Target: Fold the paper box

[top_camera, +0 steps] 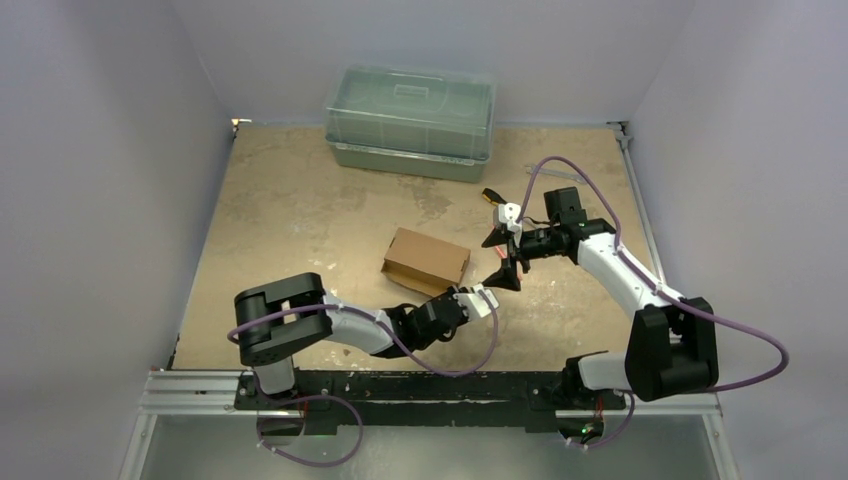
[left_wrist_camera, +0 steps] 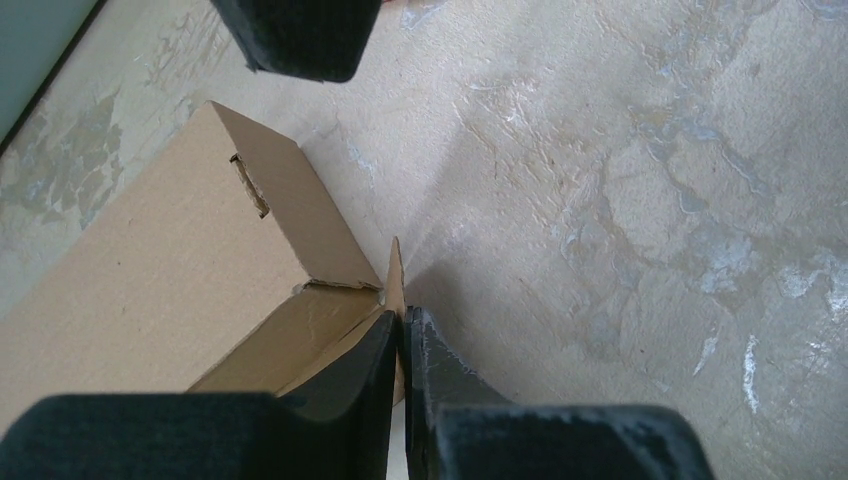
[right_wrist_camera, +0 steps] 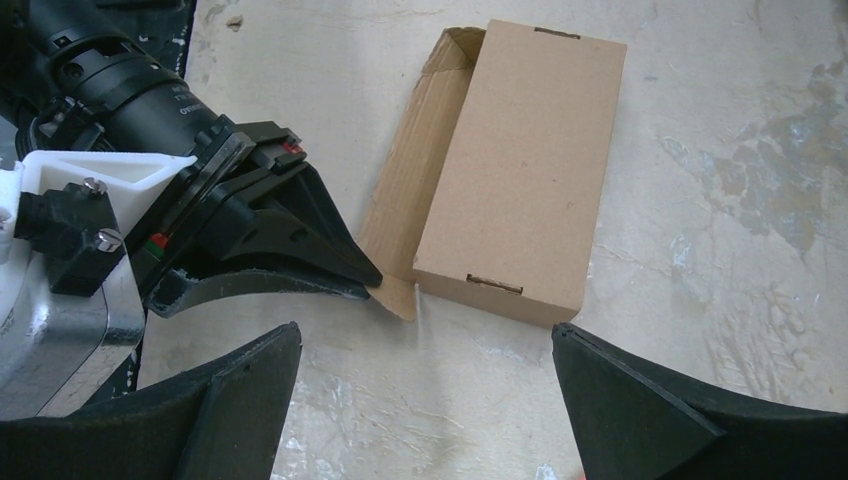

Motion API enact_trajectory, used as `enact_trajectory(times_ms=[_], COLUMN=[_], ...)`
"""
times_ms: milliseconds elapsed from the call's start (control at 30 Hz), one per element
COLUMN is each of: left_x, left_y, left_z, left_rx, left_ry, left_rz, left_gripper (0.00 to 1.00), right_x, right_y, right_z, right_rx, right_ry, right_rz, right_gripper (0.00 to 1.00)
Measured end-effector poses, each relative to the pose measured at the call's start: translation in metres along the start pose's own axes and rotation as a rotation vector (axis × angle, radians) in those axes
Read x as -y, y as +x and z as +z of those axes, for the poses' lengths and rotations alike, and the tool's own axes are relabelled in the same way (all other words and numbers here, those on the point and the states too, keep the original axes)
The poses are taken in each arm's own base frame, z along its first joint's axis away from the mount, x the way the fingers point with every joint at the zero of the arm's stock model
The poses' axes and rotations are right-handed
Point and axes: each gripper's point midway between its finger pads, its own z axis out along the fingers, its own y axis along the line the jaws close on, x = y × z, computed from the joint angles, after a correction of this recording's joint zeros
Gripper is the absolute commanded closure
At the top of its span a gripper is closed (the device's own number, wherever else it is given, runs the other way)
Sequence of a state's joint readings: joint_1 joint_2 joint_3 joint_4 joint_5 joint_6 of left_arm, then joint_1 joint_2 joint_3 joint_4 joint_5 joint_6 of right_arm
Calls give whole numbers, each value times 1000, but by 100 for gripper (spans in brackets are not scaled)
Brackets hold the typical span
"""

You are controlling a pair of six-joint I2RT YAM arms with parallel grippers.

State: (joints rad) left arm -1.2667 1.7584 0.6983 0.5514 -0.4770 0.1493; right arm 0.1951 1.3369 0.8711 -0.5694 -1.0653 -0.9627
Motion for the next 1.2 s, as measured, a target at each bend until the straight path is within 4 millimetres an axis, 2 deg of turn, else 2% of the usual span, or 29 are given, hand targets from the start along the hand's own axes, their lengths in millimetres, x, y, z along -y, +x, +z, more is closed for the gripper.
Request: enact_trajectory(times_ms=[267,400,667,800,933,1100,1200], left_x=[1,2,2,1,-2,-8,-14], left_y=[0,7,29,32,28,18,2], left_z=[0,-2,-15,-17,-20,-24,-32], left_rx=[-1,-6,-36,-39,-28,-2,34], left_ry=[-2,-2,2,-1,-15,-32,-31], left_rz=[-35,-57,-90,-93,-119,-174,-235], left_gripper=[94,94,94,92,70,51,41], right_x=[1,9,34,46,57,58,59], right_y=[2,2,-9,-2,13,20,20], right_z=[1,2,9,15,23,26,26], right_rx=[-3,-4,89,114,102,90,93], right_ry=[1,29,156,208,240,250,253], right_rz=[13,58,327,461,566,629,633], right_gripper=[4,6,8,9,9,9,8])
